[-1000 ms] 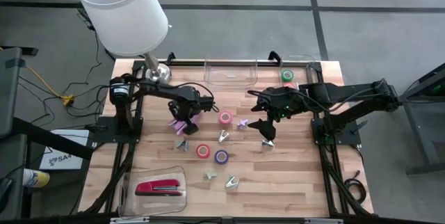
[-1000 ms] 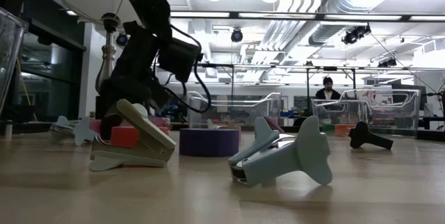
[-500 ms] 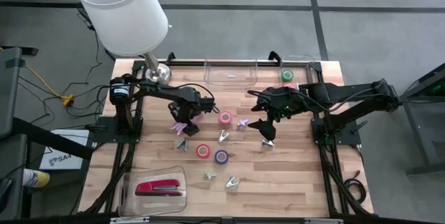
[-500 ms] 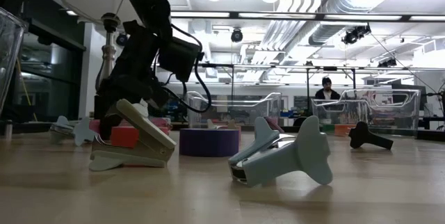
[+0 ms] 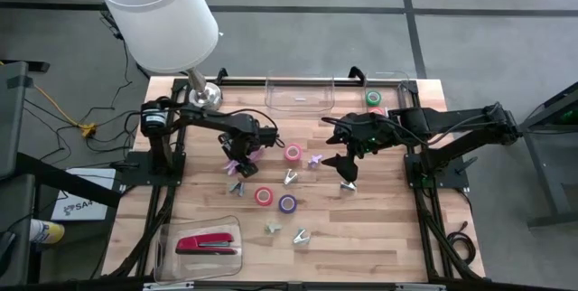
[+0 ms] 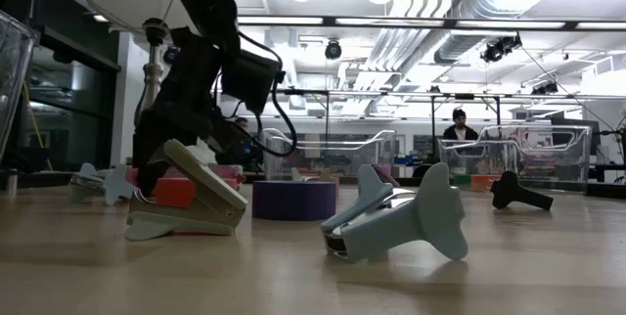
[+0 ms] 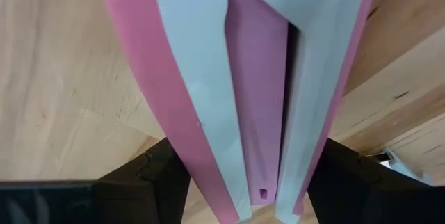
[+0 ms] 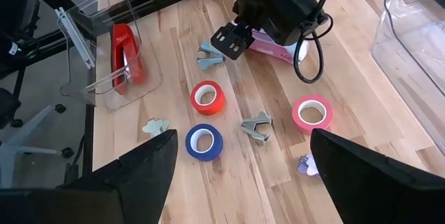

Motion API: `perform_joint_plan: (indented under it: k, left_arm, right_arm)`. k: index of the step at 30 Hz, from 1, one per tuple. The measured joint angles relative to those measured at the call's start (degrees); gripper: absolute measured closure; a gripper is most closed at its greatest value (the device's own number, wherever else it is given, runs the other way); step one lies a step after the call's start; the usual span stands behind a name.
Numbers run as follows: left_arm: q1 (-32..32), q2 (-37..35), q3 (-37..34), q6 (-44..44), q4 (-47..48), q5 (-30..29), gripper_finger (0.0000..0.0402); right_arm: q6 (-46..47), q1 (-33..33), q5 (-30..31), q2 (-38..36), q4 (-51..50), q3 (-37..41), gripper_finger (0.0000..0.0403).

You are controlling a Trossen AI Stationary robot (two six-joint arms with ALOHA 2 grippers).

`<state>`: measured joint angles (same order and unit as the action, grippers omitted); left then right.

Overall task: Pick and place Stapler, Stapler remover, tape
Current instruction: Put the pink stapler into the bottom transparent bin

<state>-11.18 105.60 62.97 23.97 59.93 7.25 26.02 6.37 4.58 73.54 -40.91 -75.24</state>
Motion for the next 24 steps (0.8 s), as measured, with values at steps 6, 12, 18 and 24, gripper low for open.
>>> perform_joint_plan:
  k: [6,12,18,24]
  left_arm:
    - [0.02,-1.16,0.04,-0.08,0.45,-0.40,0.0182]
    - [0.00,-3.43,0.06,0.07,2.31,-0.50,0.0182]
    - [0.19,-7.53,0.12,-1.46,5.51,-0.02,0.0182]
    - [2.15,-13.97,0.15,-1.22,8.20,2.14,0.0182]
  right_arm:
    - [0.09,-0.02,0.00,0.00,0.00,0.00,0.0082]
    - [0.11,-0.02,0.00,0.00,0.02,0.00,0.0082]
    - [0.79,0.03,0.00,0.00,0.02,0.00,0.0082]
    - [0.79,0.03,0.00,0.00,0.00,0.00,0.0082]
